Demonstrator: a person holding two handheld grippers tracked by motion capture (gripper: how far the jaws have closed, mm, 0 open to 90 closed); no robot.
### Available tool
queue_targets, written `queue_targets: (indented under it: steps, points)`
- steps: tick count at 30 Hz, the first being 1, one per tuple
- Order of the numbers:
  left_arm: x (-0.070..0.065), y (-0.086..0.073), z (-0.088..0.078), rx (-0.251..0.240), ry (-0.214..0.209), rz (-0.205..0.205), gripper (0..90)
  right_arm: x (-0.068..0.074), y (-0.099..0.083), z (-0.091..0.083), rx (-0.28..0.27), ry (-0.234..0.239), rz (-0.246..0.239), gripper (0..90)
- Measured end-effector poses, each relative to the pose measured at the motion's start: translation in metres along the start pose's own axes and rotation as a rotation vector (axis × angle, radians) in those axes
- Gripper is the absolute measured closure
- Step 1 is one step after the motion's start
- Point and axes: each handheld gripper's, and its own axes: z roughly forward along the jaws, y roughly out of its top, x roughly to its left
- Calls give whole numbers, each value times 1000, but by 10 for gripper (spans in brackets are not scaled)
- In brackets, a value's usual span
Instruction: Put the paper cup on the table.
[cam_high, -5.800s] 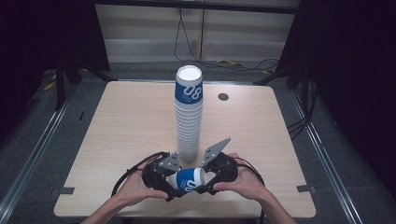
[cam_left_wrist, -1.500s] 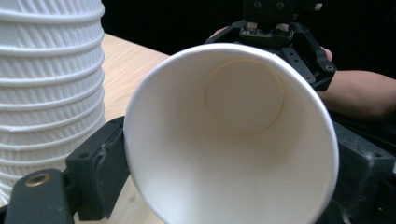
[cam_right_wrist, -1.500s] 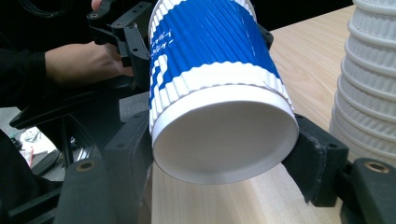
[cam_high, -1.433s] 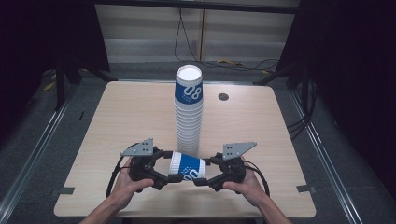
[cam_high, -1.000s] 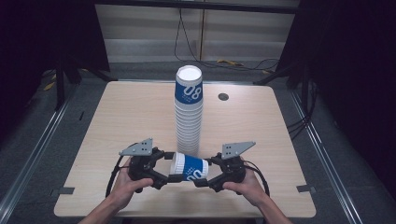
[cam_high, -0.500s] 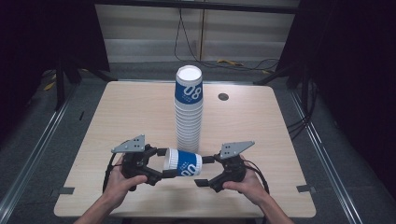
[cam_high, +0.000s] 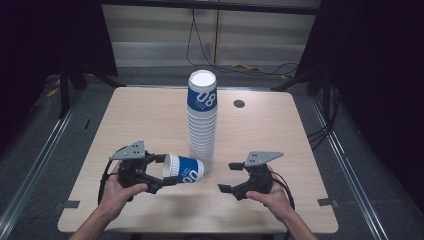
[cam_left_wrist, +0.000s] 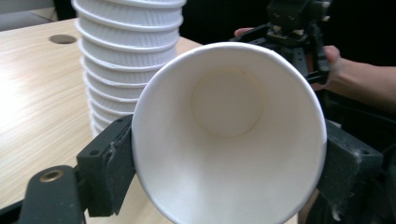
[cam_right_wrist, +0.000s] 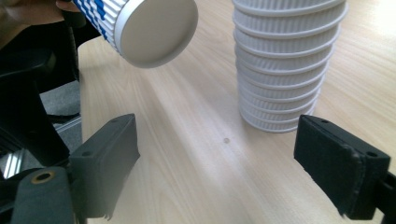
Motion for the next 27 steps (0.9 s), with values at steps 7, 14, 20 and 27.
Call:
queue_targets:
  steps: [7, 14, 20, 27]
  points:
    - [7, 2, -6, 82, 59, -21, 171, -6, -2, -3, -32, -74, -1, 145]
    - [21, 6, -22, 122, 183, -17, 171, -11, -7, -10, -52, -199, 43, 146]
    - [31, 11, -29, 179, 260, -12, 170, -10, -8, -8, -41, -204, 51, 153]
    - [46, 10, -41, 260, 377, -16, 171, -4, -6, -10, -34, -210, 35, 167]
